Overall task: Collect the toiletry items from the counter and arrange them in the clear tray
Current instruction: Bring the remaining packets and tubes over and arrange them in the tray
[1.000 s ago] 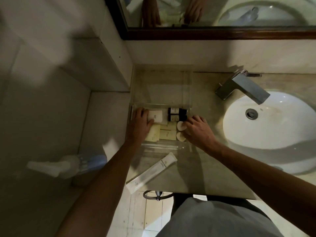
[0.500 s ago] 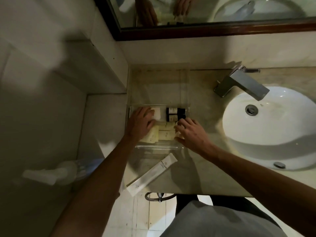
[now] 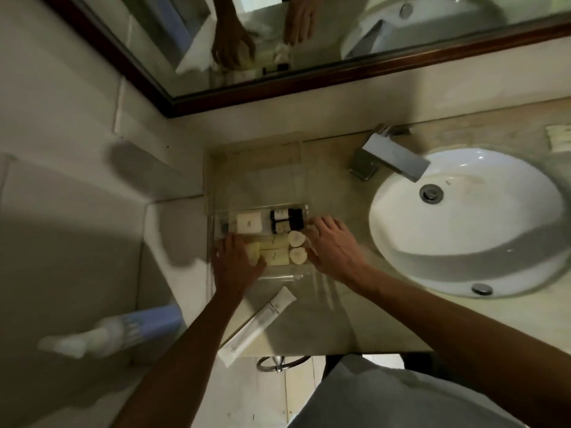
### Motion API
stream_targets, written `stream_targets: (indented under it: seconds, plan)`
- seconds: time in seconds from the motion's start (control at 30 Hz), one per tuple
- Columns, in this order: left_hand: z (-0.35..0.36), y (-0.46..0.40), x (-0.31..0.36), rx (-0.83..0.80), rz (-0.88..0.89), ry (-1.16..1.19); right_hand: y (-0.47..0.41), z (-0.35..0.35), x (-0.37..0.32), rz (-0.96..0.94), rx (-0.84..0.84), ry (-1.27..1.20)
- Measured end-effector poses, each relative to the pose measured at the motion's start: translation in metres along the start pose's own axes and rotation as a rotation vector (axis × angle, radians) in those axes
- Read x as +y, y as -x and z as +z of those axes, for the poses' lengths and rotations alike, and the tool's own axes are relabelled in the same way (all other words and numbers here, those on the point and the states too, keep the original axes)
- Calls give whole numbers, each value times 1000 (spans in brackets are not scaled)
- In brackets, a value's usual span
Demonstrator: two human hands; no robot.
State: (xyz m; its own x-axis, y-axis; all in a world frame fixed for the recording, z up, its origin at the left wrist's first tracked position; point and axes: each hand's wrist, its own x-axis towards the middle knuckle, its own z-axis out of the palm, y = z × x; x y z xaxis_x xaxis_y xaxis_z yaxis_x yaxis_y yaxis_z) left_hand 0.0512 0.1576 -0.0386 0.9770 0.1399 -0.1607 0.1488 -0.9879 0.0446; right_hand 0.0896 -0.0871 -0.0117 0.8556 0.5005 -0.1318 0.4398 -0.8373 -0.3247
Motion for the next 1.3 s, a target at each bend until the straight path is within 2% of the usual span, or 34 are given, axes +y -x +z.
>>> stream_targets:
  seconds: [0.07,0.13,0.2,0.37,0.47,0.6,0.77,0.9,1.07,1.13,1.2,1.3]
  plan:
    - [-6,0,18,53,89,39,10,-11,20,-9,25,34]
    - [-13,-2,58,123,265,57,22,-24,53,8,53,54]
    - [-21,-5,116,169,393,77,37,-36,90,42,84,66]
    - [-25,-20,285,167,624,153,91,-70,204,190,158,57]
    - [-21,-30,386,166,713,176,134,-92,282,315,198,55]
    - [-13,-36,505,85,803,182,195,-113,371,510,206,53]
    - [13,-52,615,5,779,219,248,-125,458,725,183,48]
    - [22,-91,673,-83,757,105,277,-115,515,974,120,9]
    - [39,-145,697,-191,680,-25,285,-96,547,984,141,-89]
    - [44,-148,696,-120,788,-49,279,-93,552,932,140,-110]
    - [46,-139,694,-55,972,-80,275,-93,553,871,122,-99]
    - [52,-122,687,-71,1132,-107,278,-92,550,832,115,-81]
